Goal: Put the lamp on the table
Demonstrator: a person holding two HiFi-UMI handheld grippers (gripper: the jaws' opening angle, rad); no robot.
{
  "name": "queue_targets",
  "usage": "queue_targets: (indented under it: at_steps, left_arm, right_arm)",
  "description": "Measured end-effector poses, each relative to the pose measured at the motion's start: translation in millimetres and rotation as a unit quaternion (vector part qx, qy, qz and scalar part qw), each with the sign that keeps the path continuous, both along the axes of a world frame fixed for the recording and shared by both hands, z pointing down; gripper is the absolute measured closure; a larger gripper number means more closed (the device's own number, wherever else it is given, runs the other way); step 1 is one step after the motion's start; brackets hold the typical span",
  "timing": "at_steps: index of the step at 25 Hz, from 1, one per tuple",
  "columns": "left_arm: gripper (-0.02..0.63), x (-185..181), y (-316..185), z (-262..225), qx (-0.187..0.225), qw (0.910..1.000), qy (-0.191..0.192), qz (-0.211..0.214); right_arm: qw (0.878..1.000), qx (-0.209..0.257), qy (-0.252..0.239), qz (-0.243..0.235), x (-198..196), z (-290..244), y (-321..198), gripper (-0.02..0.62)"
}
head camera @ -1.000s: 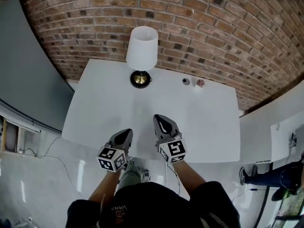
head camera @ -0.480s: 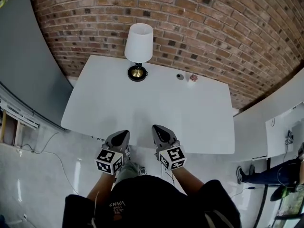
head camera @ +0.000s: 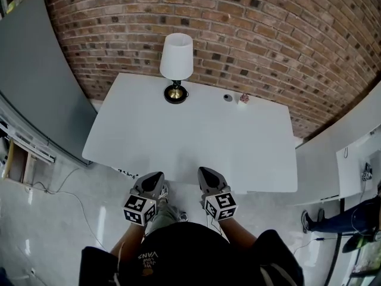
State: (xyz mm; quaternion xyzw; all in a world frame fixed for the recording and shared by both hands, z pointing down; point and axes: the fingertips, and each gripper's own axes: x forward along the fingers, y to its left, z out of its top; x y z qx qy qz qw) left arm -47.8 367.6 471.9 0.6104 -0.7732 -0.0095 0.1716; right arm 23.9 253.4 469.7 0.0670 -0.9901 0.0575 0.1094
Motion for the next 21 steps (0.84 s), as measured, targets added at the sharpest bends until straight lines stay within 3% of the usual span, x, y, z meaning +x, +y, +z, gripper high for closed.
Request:
queue_targets:
  at_steps: [21]
  left_arm:
    - [0.604,5.0,4.4,7.2,-0.009,1.0,0.004,-0.001]
  right_arm:
    - [1.0,-0.009,0.011,0.011,0.9,7.3,1.1,0.597]
